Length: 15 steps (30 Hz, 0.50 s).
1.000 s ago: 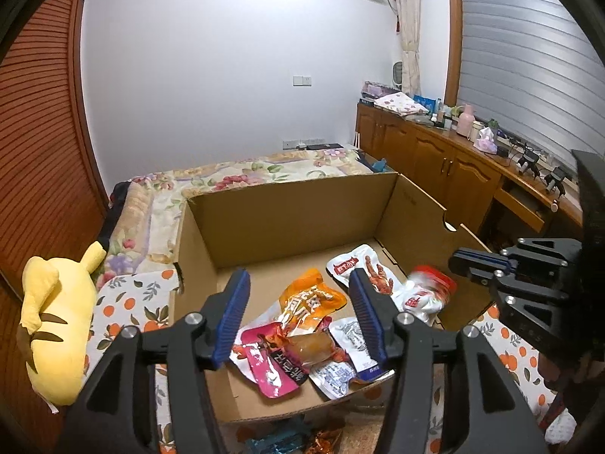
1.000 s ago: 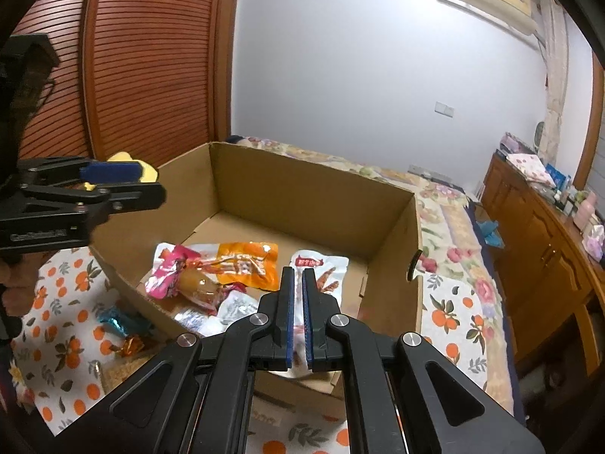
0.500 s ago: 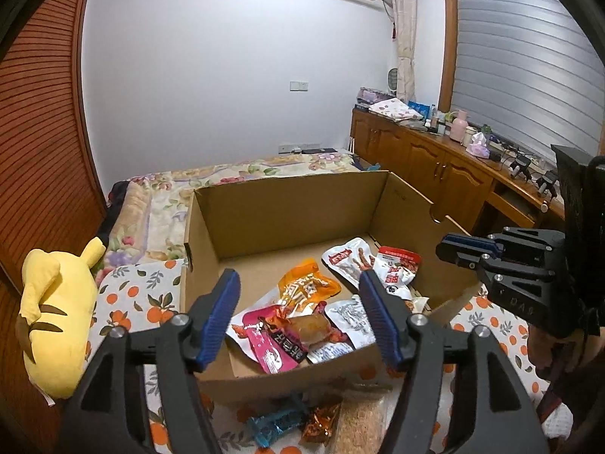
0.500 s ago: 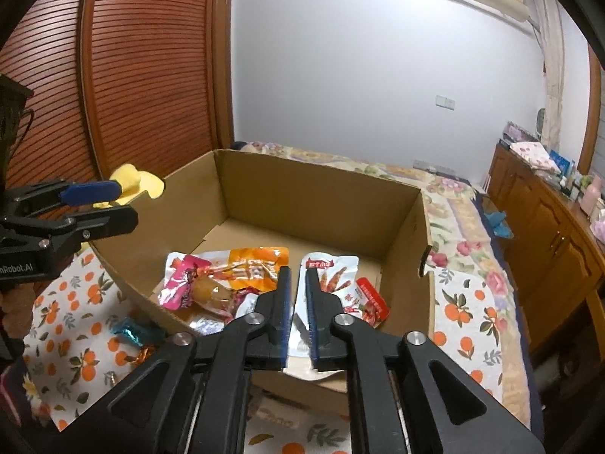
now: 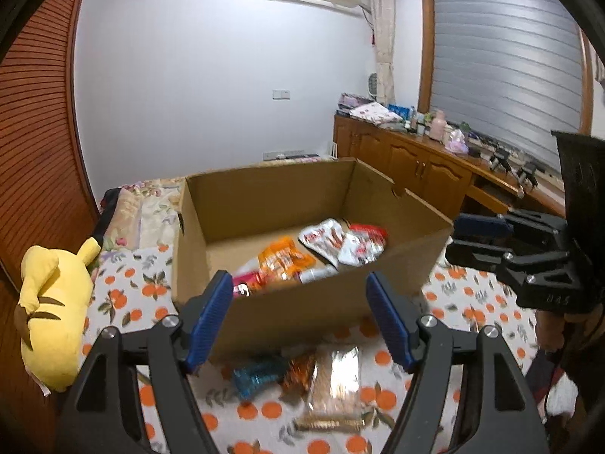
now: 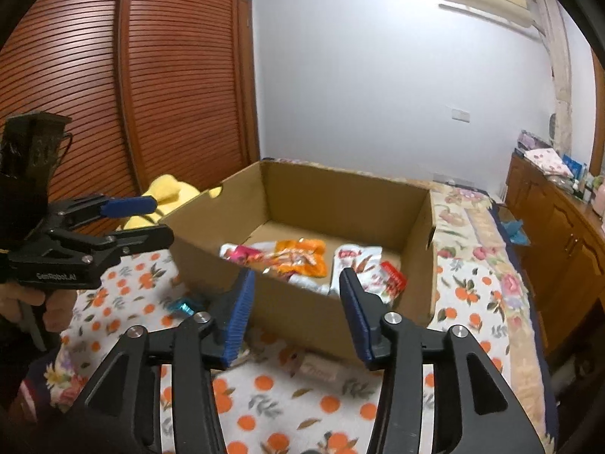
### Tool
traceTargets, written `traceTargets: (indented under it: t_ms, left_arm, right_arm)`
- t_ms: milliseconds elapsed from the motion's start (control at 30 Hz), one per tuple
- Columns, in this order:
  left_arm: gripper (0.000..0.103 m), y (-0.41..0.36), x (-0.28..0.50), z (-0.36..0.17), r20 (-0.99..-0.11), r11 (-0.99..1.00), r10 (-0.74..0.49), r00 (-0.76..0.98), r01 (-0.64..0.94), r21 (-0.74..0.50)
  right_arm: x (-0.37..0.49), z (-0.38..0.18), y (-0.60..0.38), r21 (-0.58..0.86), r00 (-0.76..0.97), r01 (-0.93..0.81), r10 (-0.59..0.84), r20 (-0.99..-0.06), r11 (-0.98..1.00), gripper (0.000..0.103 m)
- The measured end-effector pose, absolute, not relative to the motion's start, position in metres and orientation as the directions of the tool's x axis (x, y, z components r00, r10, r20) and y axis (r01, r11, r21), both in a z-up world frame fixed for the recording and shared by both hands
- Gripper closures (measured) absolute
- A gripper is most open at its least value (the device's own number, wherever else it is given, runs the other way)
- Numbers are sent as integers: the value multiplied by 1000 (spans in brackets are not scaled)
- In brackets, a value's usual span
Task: Organize snacks
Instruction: 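Move both grippers back to the pile, left over the clear rice-cake tray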
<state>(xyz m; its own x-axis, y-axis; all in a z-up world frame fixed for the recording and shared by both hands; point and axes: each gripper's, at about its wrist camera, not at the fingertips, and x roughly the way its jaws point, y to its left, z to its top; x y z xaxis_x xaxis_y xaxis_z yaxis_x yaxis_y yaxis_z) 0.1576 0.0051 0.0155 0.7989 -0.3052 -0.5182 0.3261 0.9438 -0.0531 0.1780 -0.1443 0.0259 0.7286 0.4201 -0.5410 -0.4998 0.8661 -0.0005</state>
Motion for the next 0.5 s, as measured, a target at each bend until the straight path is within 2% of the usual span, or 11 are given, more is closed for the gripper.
traceTargets:
  t_ms: [500]
  left_arm:
    - [31,-25,138,-69,-658,926,-320,681,372,-66]
  right_arm:
    - [178,-35,-159,36,684,-444,364,-633,896,51]
